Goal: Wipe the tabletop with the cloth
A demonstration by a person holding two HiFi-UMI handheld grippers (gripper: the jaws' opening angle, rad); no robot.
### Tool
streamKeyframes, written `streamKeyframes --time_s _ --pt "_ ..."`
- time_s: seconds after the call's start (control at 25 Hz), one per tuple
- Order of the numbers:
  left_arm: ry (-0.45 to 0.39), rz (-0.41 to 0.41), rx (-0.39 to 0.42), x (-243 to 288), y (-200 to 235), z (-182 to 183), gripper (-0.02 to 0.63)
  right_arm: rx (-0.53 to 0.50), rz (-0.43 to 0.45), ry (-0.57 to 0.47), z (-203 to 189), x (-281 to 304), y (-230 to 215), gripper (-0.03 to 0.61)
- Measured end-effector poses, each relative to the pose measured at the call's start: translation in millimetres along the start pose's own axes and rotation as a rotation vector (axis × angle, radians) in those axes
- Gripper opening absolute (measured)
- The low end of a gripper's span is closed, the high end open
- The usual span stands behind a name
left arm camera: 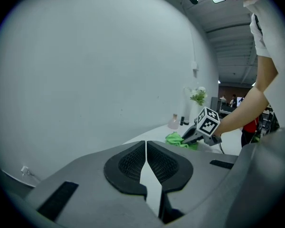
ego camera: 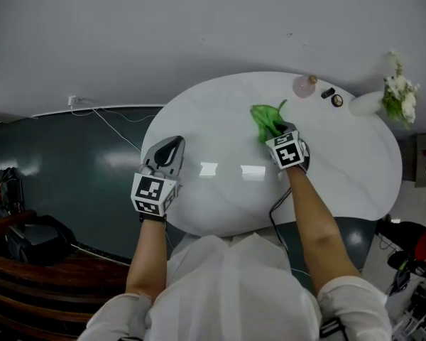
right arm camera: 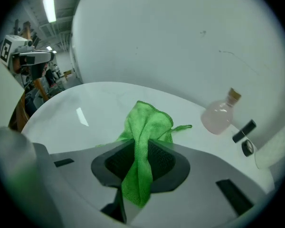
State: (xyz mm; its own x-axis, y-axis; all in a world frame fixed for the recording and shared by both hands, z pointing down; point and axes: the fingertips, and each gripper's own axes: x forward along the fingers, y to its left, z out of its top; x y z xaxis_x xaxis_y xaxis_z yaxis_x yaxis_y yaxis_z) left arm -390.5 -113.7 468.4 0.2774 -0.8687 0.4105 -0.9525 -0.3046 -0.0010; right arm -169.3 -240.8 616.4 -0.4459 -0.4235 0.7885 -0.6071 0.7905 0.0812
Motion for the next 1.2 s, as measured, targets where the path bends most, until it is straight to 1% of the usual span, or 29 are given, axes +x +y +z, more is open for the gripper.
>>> streamKeyframes --time_s 0.16,0.32,0.44,0.56,0.68,0.76,0.96,1.2 --pt "0.007 -0.027 0.013 9.5 -11.4 2.2 0.025 0.118 -0.102 0.018 -39.9 -20.7 -52.4 0.083" --pt "0.013 -0.045 0.022 17.1 -19.3 5.1 0.025 0.233 -0.187 0.035 -80.2 -45.8 -91.2 0.083" --pt "0.012 -0.052 0.026 18.5 -22.6 7.2 0.025 0.330 -0.250 0.047 -110.7 -65.3 -110.6 0.083" --pt "0.012 -0.052 0.033 16.3 -23.2 8.0 0.025 0.425 -0.309 0.056 -135.7 -81.4 -116.1 0.083" --pt "0.018 -0.042 0.048 10.5 -21.3 5.6 0.025 0.478 -0.347 0.058 -147.7 -90.5 -103.9 0.083" --pt "0.020 -0.034 0.051 3.4 -19.4 2.3 0.025 0.484 -0.342 0.055 -147.7 -91.8 -87.9 0.083" --pt "0.025 0.000 0.037 -23.5 -9.4 -12.4 0.025 0.476 -0.274 0.043 -130.2 -84.7 -34.8 0.083" --pt "0.041 0.067 0.012 -68.4 12.3 -38.5 0.025 0.376 -0.154 0.029 -85.5 -59.6 48.3 0.083"
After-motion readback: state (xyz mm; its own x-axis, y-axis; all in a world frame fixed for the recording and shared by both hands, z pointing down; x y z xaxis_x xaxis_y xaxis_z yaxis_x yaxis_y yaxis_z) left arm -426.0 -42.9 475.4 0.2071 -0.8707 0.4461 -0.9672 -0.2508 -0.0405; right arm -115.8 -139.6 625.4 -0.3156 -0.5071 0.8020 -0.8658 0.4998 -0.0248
